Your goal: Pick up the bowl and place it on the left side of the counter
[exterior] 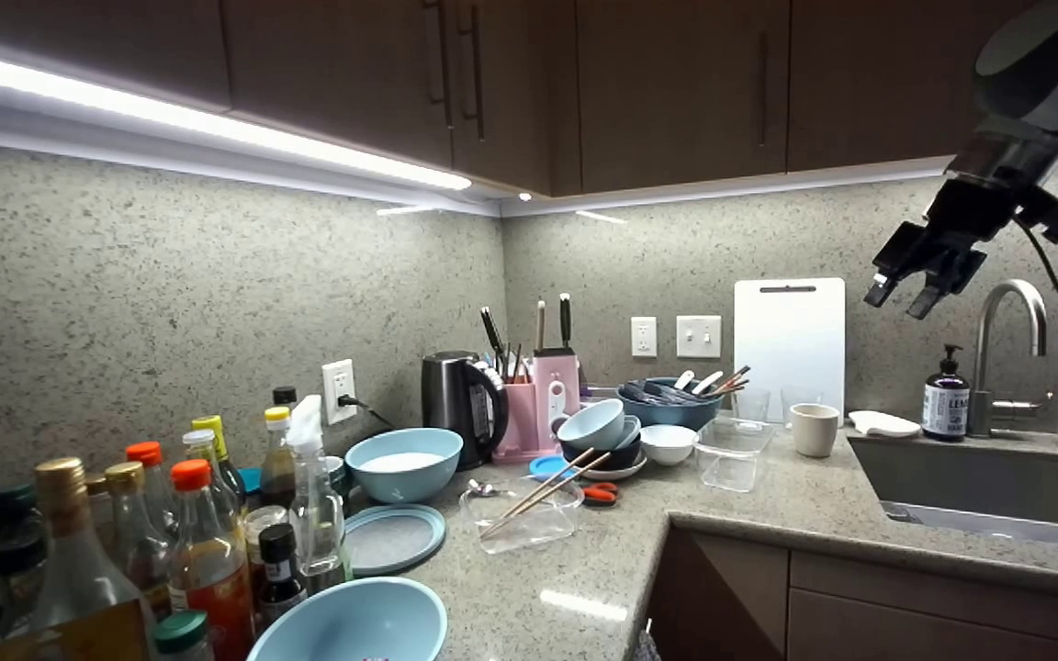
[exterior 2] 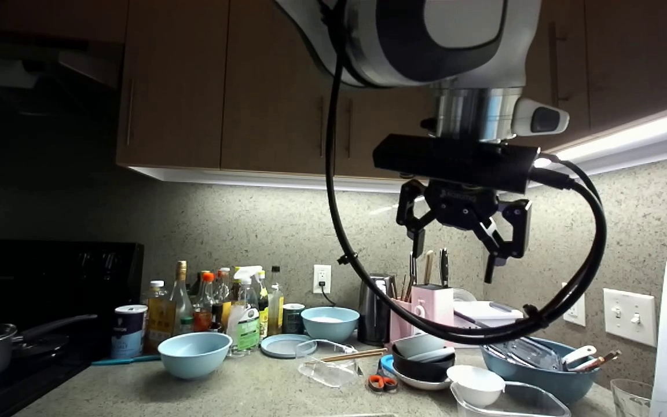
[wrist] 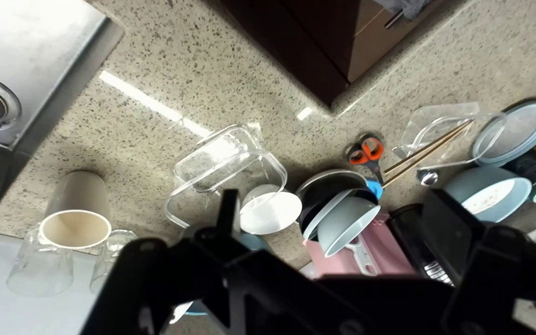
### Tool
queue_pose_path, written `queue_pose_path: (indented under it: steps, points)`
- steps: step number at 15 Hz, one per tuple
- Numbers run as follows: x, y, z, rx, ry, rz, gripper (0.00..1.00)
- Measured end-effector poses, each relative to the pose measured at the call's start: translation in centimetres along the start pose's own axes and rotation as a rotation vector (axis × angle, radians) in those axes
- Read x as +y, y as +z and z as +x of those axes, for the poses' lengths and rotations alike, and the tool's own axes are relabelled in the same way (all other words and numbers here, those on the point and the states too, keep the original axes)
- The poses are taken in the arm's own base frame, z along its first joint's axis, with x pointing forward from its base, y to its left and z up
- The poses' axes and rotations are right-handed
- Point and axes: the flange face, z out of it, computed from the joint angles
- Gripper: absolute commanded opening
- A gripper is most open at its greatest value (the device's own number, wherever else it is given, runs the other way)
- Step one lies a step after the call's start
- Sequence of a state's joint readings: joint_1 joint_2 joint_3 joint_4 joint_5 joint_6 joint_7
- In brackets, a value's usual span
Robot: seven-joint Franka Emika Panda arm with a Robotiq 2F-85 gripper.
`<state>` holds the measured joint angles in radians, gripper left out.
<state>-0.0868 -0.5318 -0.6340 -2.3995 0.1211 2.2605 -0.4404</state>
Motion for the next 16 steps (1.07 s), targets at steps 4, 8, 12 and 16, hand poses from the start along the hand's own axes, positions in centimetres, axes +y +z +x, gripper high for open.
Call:
queue_pose_path:
  steps: [4,8,12,16]
  points:
    - [3.9,3.7,1.2,0.064,0.130,-0.078,1.00]
    - [6.8,6.7,3.2,0.082,0.216,-0.150,1.00]
    - [7.4,8.0,4.3,0.063,0.215,-0.186,1.00]
    - [7.3,7.6,4.3,0.070,0.215,-0.185,1.00]
